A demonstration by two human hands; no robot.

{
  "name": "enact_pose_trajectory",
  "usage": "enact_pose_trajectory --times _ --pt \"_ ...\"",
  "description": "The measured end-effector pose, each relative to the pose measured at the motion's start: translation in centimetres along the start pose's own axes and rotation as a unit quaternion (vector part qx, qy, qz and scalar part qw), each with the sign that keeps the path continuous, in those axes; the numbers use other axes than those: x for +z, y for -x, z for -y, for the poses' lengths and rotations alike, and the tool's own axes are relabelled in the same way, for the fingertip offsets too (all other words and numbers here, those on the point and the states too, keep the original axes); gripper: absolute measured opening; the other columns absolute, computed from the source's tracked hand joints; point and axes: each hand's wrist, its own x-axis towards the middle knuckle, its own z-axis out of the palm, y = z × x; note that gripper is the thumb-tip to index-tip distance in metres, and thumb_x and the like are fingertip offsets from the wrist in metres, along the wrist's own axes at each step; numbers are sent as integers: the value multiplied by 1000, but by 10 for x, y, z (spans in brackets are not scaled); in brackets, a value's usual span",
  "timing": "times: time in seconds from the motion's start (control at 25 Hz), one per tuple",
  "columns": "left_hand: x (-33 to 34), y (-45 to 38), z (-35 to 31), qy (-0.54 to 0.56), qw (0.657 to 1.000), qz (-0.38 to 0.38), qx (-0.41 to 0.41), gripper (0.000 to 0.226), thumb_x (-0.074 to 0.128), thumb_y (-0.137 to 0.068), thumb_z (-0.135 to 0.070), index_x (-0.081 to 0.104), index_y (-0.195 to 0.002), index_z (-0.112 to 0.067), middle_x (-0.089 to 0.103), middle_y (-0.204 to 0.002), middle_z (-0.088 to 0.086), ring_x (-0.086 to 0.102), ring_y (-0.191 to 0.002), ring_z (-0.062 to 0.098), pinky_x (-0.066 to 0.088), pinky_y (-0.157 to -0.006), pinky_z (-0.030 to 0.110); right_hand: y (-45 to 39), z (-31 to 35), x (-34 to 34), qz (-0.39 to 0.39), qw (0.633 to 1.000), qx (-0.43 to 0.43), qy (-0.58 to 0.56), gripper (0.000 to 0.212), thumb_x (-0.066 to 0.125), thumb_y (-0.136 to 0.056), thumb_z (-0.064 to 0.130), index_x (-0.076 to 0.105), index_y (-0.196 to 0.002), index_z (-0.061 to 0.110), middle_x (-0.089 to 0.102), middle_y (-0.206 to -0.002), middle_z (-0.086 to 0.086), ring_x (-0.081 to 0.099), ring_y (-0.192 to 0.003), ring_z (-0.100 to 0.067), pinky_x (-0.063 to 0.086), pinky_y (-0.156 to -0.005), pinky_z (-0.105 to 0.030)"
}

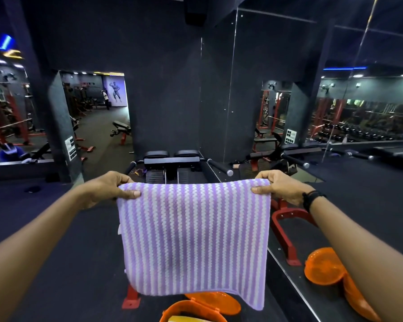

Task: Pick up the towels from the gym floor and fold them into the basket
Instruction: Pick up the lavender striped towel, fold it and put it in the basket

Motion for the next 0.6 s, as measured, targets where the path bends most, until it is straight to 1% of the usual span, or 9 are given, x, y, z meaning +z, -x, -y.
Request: enact_pose_trajectory --times 0.04,0.12,0.16,0.24,0.32,0.4,0.48,0.52,0.6 --pt "-4 -2 -9 34 999 -25 23 85 90 -37 -56 68 -98 -1 72 -81 5 66 -71 11 51 -59 21 -1 12 -4 0 1000 -13 -28 80 94 -35 51 61 -93 6 69 -89 -8 69 -76 -15 56 -65 -24" --pt "-11 -9 -22 164 979 -92 75 91 89 -39 -58 64 -110 -7 74 -81 -2 68 -69 9 54 -57 20 -6 29 -10 -11 989 -49 -136 82 95 -38 46 64 -103 8 71 -99 -8 70 -84 -17 58 -72 -30" --pt "-9 -9 -22 208 972 -85 67 97 90 -34 -58 62 -114 -11 75 -88 -2 70 -75 10 57 -64 24 -7 30 -5 -3 984 -37 -174 84 96 -36 43 65 -107 10 72 -103 -7 71 -87 -17 58 -72 -31" --pt "10 -2 1 209 978 -24 -1 108 94 -23 -53 59 -118 -17 73 -106 2 70 -95 18 54 -89 39 -5 8 14 14 983 3 -182 92 97 -32 40 64 -113 11 72 -108 -7 70 -94 -20 58 -77 -34" --pt "27 3 28 196 978 -4 -78 107 96 -23 -49 60 -119 -16 72 -111 5 67 -104 24 47 -99 47 -3 -10 32 4 985 38 -166 100 98 -31 41 62 -118 7 70 -112 -11 69 -98 -23 57 -81 -36" --pt "31 1 40 208 970 -44 -115 102 95 -24 -51 64 -114 -12 72 -109 9 67 -103 27 48 -98 48 -5 -25 37 -32 984 65 -166 98 97 -27 44 65 -111 6 72 -107 -12 71 -90 -22 59 -74 -33" --pt "31 -5 40 241 960 -88 -115 105 94 -18 -51 65 -110 -8 73 -105 12 68 -99 27 51 -92 44 -9 -25 35 -42 979 64 -189 93 96 -31 45 66 -109 4 72 -106 -15 72 -86 -22 60 -73 -34" --pt "32 -8 37 252 957 -108 -97 108 95 -17 -48 64 -111 -6 72 -105 12 68 -97 25 52 -88 40 -12 -25 36 -45 978 48 -199 92 96 -35 44 65 -111 2 70 -108 -17 71 -87 -23 60 -74 -35" --pt "34 -12 34 263 952 -151 -48 113 96 -28 -32 52 -128 -6 65 -117 9 64 -98 20 50 -85 35 -18 -24 38 -82 976 32 -201 91 95 -43 41 58 -116 0 66 -113 -19 70 -86 -21 59 -72 -34"
